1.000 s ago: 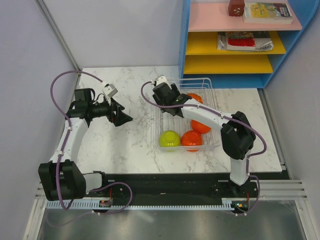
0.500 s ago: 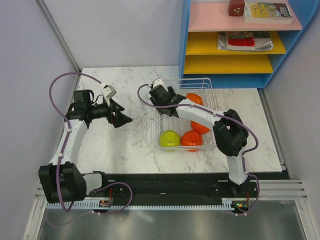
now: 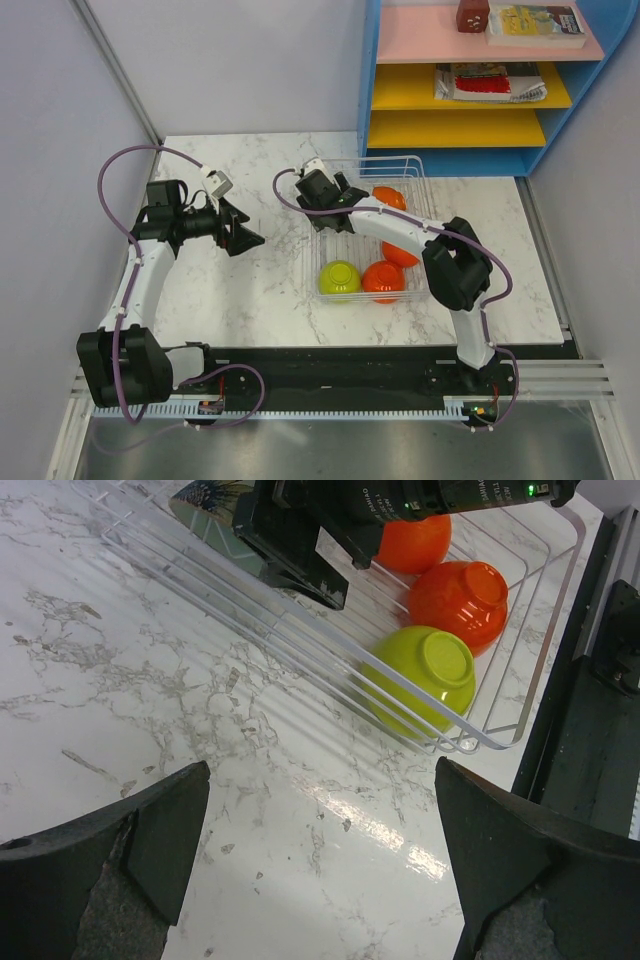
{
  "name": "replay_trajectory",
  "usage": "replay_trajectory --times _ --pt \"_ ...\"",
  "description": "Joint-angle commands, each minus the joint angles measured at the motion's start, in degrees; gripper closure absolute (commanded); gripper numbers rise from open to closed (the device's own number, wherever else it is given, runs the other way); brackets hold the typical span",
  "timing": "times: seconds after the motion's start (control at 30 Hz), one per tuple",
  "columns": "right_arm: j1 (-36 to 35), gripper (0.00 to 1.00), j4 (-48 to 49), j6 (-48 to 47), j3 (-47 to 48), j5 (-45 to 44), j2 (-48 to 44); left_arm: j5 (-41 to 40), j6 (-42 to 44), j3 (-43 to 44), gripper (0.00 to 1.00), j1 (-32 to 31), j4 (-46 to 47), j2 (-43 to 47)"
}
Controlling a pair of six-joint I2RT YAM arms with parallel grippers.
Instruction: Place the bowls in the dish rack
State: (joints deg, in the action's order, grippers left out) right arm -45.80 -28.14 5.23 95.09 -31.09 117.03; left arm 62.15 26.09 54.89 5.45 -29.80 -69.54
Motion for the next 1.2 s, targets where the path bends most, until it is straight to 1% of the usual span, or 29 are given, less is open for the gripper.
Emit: replay_trajectory --times 0.0,0.03,0.1,0.33,0.53,0.73,0.83,0.87,0.93,0.97,1.03,1.17 --pt "-0.34 0.12 0.63 0.04 3.44 2.27 0.13 2.36 2.13 -0.49 0.00 0.35 1.76 1.60" --pt "-0.25 0.06 0.54 -0.05 3.44 2.26 -0.14 2.36 2.13 -0.49 0.00 0.35 1.76 1.60" --pt "-0.34 0.02 0.54 -0.22 3.52 2.09 -1.10 2.62 2.13 -0.58 0.00 0.44 1.76 1.60" --pt "-0.25 0.02 0.19 -1.81 3.26 1.91 -5.40 2.71 2.13 -0.58 0.00 0.44 1.76 1.60" --pt "-0.34 0.02 0.45 -4.70 1.77 1.82 -11.03 2.80 2.21 -0.58 0.00 0.44 1.59 2.04" --pt "0.62 0.02 1.51 -10.32 -0.95 -3.35 -16.39 2.71 2.13 -0.23 0.00 0.44 1.41 1.86" --pt "4.30 0.02 1.77 -11.91 -4.11 -3.81 -20.08 2.63 1.95 0.56 0.00 0.44 1.33 1.69" --pt "7.54 0.02 1.69 -12.09 -4.99 -3.37 -22.18 2.63 1.78 0.74 0.00 0.35 1.33 1.51" --pt "11.15 0.02 0.73 -12.88 -7.02 -2.31 -24.21 2.62 1.69 1.18 0.00 0.35 1.24 1.25" --pt "14.39 0.02 -0.15 -13.40 -7.54 -1.87 -25.87 2.71 1.69 1.18 0.00 0.43 1.15 1.33" --pt "18.88 0.02 -1.13 -15.76 -10.70 -1.17 -29.47 2.97 1.78 0.83 0.00 0.43 1.15 1.42" --pt "24.79 0.02 -0.87 -18.41 -19.04 -0.46 -35.02 2.89 2.13 0.21 0.00 0.44 1.15 1.77"
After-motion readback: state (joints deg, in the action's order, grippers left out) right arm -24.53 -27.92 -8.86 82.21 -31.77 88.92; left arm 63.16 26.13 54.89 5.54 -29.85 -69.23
